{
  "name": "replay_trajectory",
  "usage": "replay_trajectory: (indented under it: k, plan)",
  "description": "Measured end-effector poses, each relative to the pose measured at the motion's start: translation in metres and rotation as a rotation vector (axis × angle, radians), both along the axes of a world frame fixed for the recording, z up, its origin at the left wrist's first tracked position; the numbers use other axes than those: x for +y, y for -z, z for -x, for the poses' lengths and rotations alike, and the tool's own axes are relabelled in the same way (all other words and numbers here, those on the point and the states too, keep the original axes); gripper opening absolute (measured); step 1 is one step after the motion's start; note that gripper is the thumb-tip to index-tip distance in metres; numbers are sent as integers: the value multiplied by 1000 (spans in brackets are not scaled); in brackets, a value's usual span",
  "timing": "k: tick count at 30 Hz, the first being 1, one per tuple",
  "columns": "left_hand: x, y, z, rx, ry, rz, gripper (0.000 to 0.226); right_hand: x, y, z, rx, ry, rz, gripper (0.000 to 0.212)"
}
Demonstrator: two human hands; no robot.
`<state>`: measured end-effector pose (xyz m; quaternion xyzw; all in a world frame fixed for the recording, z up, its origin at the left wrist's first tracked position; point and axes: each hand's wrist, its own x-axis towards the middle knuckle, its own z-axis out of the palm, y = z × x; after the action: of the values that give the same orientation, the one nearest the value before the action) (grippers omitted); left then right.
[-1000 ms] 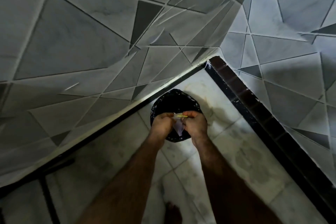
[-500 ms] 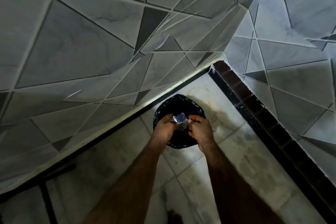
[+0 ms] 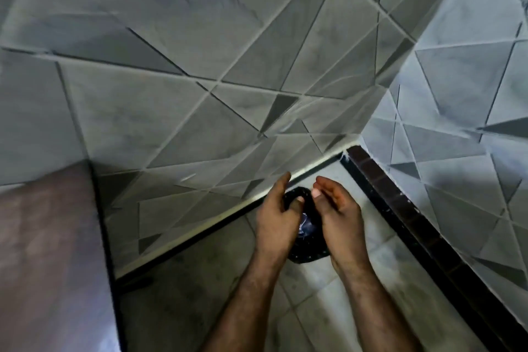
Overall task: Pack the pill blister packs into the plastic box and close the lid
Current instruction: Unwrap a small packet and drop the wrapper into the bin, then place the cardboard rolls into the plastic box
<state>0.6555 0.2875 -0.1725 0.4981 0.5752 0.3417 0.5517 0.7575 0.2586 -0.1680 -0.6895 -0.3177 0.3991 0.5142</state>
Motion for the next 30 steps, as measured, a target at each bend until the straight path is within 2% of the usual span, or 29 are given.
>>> replay_trajectory:
  k: [8, 16, 23, 30]
  plan:
    - [-43, -152, 116, -99, -88, -181, 66, -46, -145, 104, -9, -131, -209, 30]
    - [-117, -256, 272, -136, -242, -307, 57, -96, -249, 247, 23, -290, -330, 31]
    - [-203, -282, 407, -87, -344, -340, 65, -159, -276, 385, 22, -457, -314, 36]
    - [-282, -252, 522, 99, -416, -288, 62, -219, -247, 491, -50, -623, -211, 36]
